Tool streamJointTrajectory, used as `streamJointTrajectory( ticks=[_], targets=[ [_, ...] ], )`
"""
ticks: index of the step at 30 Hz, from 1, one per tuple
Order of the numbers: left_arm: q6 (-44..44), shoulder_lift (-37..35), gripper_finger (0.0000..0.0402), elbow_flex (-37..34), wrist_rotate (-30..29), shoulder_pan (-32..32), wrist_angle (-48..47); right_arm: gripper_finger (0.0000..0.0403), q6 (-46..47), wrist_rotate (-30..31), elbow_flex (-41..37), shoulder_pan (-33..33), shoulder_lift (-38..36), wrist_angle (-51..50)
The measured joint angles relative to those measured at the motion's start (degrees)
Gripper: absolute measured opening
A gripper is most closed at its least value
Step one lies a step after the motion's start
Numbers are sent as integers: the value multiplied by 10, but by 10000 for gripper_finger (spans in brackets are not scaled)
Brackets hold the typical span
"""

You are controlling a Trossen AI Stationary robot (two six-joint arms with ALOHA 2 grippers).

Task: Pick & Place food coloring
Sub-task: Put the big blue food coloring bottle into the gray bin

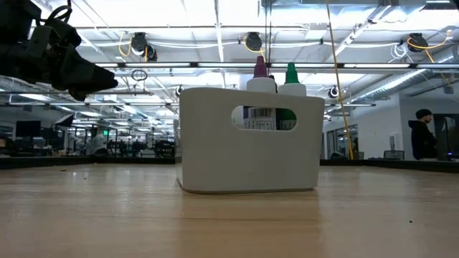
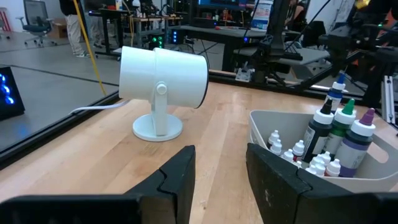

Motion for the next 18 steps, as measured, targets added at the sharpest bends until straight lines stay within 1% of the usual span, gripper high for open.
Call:
streamJointTrajectory(
  ticks=[6,11,18],
  targets=[
    [0,0,147,0,0,0,0,222,0,-28,-22,0,0,28],
    [0,0,148,0,0,0,0,222,-1,-29,-40,0,0,45],
    [0,0,148,0,0,0,0,222,-4,-28,-42,0,0,43]
  ],
)
